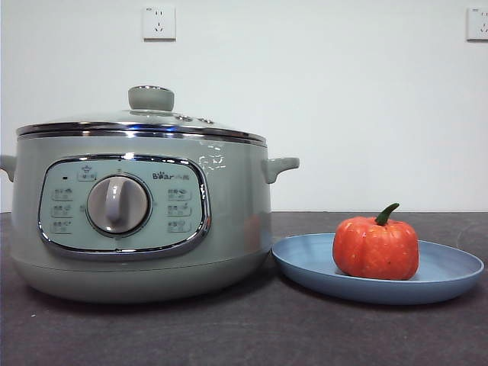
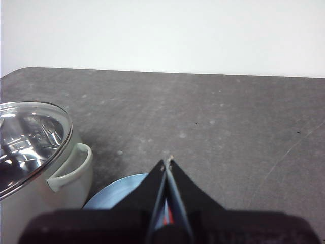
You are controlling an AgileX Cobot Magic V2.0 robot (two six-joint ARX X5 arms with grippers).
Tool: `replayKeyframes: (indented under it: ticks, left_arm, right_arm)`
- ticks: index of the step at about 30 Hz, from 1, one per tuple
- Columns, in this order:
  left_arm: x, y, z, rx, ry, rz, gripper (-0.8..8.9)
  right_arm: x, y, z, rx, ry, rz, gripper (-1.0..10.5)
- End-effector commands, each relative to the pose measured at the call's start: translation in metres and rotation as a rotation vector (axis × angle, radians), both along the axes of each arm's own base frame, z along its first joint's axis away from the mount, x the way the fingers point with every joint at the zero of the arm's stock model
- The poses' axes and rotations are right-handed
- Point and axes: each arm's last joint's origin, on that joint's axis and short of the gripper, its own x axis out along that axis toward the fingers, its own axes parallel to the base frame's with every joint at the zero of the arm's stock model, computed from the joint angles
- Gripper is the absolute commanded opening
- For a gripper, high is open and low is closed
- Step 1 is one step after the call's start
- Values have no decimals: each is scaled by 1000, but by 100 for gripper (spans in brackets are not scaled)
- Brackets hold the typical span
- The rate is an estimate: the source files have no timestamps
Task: Take the pumpkin out from the steamer,put the pumpkin in the blue plate,close the lid
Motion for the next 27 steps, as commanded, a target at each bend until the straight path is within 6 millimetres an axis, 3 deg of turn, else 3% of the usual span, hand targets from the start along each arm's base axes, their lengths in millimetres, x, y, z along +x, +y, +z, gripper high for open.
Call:
replayKeyframes:
  ticks: [1, 7, 27]
  left_arm:
    - [4, 0, -15, 2, 6, -10, -3]
    - [7, 0, -30, -18, 30, -7, -3]
    - [6, 0, -31, -24, 40, -6, -3]
  right_arm:
    - [0, 0, -2, 8, 3, -4, -17]
    - [0, 0, -2, 7, 3, -3, -17]
    - [0, 0, -2, 7, 4, -3, -17]
